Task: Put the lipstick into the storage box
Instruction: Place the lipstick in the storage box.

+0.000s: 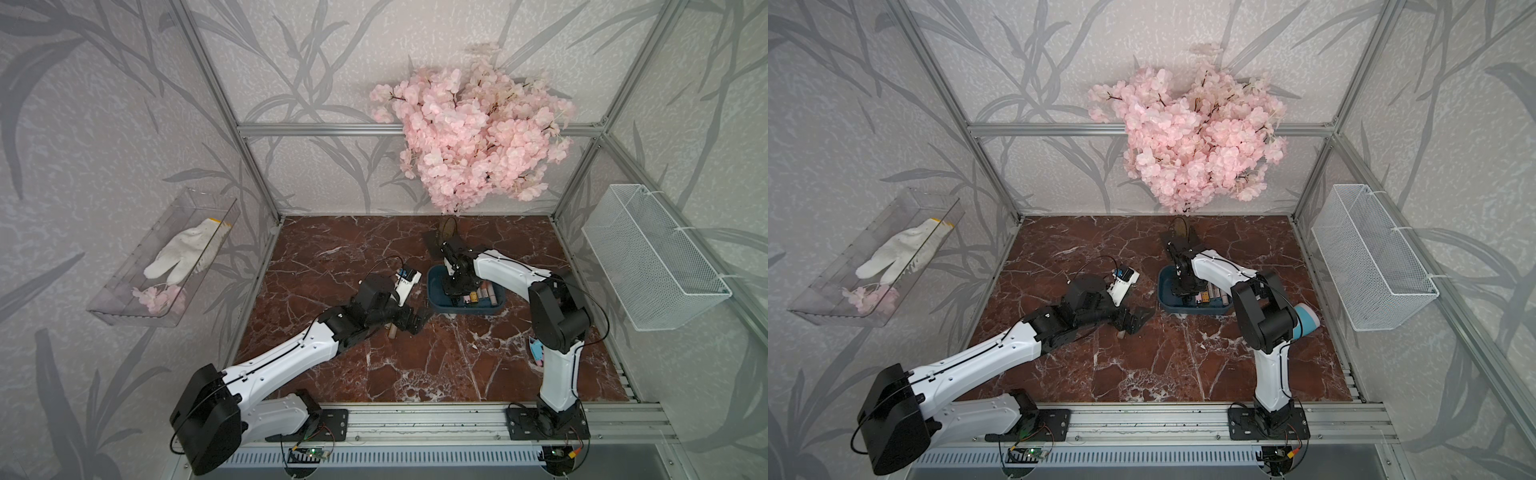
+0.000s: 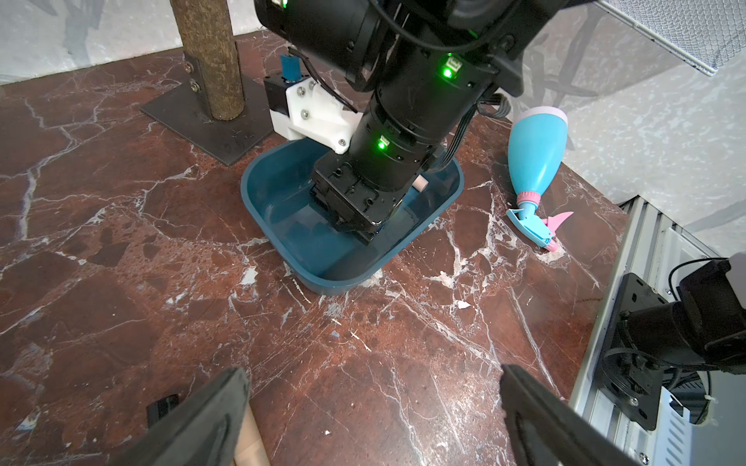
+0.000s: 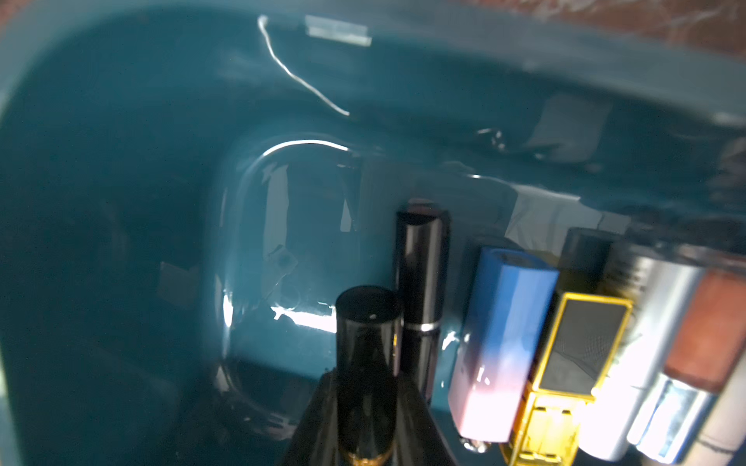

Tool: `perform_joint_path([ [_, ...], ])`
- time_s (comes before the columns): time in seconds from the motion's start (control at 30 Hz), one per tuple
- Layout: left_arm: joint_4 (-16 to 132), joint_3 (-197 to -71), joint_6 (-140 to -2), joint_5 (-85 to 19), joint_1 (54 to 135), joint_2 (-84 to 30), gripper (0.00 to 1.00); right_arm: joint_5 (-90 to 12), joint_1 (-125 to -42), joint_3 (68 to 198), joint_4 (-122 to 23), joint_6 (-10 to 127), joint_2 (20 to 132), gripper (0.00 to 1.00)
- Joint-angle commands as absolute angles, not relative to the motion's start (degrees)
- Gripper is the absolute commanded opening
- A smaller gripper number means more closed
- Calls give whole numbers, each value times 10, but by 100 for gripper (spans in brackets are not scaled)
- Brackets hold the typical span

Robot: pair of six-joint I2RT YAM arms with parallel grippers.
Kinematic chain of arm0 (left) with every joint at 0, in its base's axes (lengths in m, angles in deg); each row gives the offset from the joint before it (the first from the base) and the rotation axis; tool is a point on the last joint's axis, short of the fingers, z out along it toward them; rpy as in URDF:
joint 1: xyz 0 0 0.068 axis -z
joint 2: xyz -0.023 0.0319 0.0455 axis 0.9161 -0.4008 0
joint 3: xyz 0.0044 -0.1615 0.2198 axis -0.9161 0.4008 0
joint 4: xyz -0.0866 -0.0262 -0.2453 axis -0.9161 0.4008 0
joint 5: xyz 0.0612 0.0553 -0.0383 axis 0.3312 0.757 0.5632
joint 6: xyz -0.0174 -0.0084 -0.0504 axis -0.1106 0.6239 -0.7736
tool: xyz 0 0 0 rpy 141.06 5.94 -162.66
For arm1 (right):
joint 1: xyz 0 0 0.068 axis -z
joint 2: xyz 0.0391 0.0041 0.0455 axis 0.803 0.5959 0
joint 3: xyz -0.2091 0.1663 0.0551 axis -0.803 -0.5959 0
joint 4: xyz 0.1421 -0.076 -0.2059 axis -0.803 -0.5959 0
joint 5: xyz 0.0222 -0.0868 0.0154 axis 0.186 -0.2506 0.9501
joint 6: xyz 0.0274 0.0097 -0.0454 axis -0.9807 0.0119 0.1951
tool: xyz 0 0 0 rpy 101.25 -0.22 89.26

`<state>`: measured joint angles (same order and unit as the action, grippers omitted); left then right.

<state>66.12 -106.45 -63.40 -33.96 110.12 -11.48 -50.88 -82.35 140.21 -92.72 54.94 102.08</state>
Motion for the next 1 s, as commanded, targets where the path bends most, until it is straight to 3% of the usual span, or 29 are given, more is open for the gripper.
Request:
perform_joint_path([
  [0.0,653,-1056,-631,-337,1100,-103,100,-521,-817,1395,-928,555,1027,20],
  [0.5,648,-1058,-635,-338,1100,-106,100,-530,-802,1391,-930,561,1030,33],
  [0.97,650,-1057,-641,-349,1100,-100,100,-534,-800,1387,-937,565,1015,35],
])
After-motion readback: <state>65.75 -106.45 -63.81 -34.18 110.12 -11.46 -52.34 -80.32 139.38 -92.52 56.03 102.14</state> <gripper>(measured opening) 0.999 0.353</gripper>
